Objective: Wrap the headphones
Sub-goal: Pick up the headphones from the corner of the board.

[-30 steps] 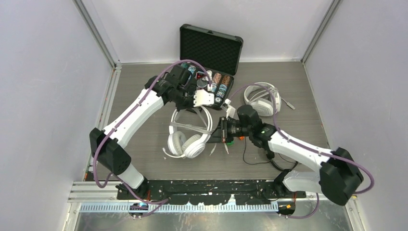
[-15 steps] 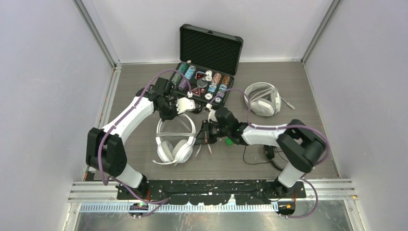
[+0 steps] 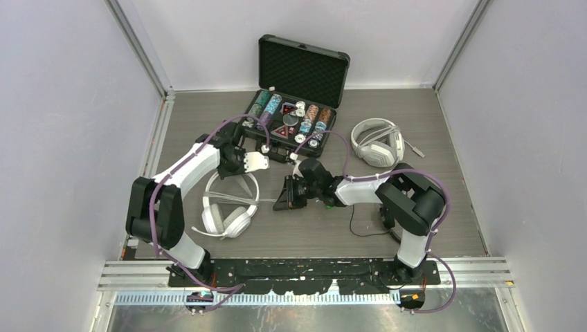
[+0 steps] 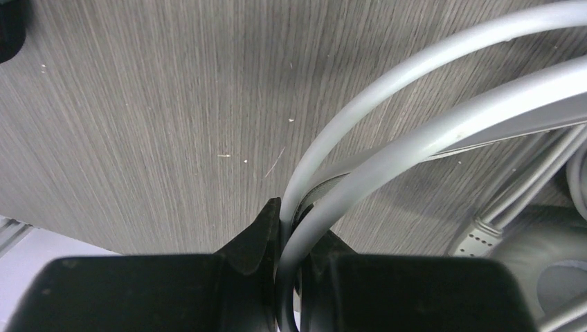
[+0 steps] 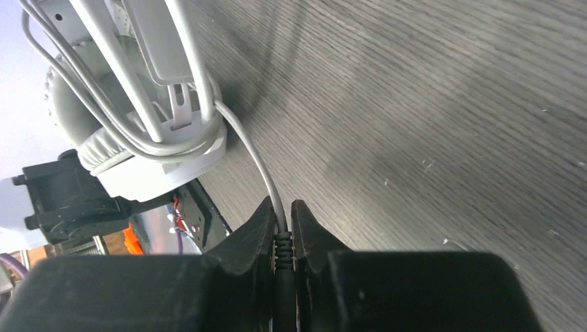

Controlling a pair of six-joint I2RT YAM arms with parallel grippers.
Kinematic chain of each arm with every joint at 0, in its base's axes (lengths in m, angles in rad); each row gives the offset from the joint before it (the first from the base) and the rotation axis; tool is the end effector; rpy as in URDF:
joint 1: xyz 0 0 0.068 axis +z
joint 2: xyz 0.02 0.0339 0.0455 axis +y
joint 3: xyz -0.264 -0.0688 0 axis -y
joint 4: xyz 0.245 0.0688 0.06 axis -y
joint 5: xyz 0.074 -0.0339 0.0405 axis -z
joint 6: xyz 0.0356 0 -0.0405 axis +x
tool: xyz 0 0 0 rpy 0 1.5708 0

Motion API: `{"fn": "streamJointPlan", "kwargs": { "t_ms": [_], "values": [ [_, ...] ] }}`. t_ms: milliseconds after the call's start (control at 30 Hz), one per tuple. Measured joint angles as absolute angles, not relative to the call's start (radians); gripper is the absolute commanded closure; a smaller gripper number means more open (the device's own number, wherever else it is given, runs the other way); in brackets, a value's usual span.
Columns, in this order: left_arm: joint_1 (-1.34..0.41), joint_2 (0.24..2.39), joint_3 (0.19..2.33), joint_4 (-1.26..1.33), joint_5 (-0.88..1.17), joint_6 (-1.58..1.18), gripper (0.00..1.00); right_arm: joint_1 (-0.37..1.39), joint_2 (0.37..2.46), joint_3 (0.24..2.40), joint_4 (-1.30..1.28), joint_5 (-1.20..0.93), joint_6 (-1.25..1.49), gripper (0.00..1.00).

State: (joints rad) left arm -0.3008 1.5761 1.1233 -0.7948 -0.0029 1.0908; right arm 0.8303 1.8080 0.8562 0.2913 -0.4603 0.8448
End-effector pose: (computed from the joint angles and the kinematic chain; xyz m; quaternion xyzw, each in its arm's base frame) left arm 0.2892 -0.0896 0.2203 0.6325 0.7577 0.0632 0.1480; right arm 0.2290 0.2739 0.1404 -0.0939 0.8752 0.4551 0.1342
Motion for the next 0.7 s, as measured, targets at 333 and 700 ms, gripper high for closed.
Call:
{"fn": "streamJointPlan", "kwargs": {
  "t_ms": [333,700],
  "values": [
    [-0.300,1.588,1.109,-0.782,-0.039,1.101,0.70,0.830,1.876,0.863,0.291,-0.442,0.826,0.88],
    [-0.297,1.652,1.161,-0.799,-0.086,1.099,0.33,0.832,1.921,0.886,0.340,-0.446,0.860,0.87]
  ]
}}
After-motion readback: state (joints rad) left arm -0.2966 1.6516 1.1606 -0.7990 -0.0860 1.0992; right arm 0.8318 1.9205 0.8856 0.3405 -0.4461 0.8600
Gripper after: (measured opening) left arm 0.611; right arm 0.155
